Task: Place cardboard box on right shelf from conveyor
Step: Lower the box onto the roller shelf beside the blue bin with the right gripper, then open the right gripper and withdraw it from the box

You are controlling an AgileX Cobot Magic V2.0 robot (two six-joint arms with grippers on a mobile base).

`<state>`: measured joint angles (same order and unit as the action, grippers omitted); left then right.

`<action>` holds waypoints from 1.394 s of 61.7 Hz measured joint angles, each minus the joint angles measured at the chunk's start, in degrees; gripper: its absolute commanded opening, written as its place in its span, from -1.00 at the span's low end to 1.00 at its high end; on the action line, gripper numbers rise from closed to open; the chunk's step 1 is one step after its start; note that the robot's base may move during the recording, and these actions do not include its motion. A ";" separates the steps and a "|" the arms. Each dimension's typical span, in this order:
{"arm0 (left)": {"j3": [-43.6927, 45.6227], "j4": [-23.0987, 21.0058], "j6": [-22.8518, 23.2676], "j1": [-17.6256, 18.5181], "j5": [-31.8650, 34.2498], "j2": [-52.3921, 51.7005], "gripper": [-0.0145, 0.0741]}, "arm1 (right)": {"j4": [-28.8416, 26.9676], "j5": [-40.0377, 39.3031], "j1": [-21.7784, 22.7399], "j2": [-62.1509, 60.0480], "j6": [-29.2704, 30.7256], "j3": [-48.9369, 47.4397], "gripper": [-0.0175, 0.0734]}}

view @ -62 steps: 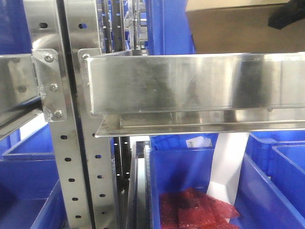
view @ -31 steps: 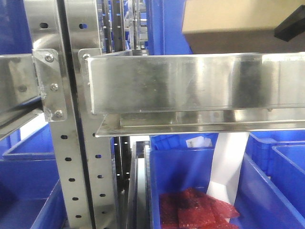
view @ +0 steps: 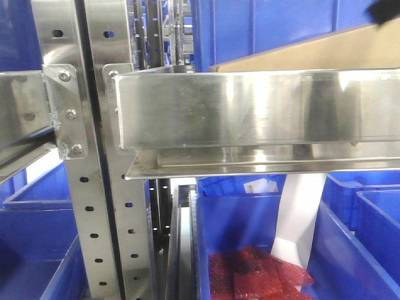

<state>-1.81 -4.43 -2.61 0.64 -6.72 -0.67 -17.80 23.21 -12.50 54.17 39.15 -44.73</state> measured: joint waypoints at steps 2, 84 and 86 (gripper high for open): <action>0.00 0.00 0.00 0.00 0.00 0.00 -0.94 | 0.00 -1.30 0.00 -1.49 -2.85 1.28 0.24; 0.00 0.00 0.00 0.00 0.00 0.00 -0.94 | 16.79 -7.88 1.11 -37.03 -46.42 16.29 -0.47; 0.00 0.00 0.00 0.00 0.00 0.00 -0.94 | 16.98 -7.88 2.10 -37.03 -45.91 16.29 -0.47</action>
<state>-1.81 -4.43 -2.61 0.64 -6.72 -0.67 -0.82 15.34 -10.39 17.13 -6.76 -28.44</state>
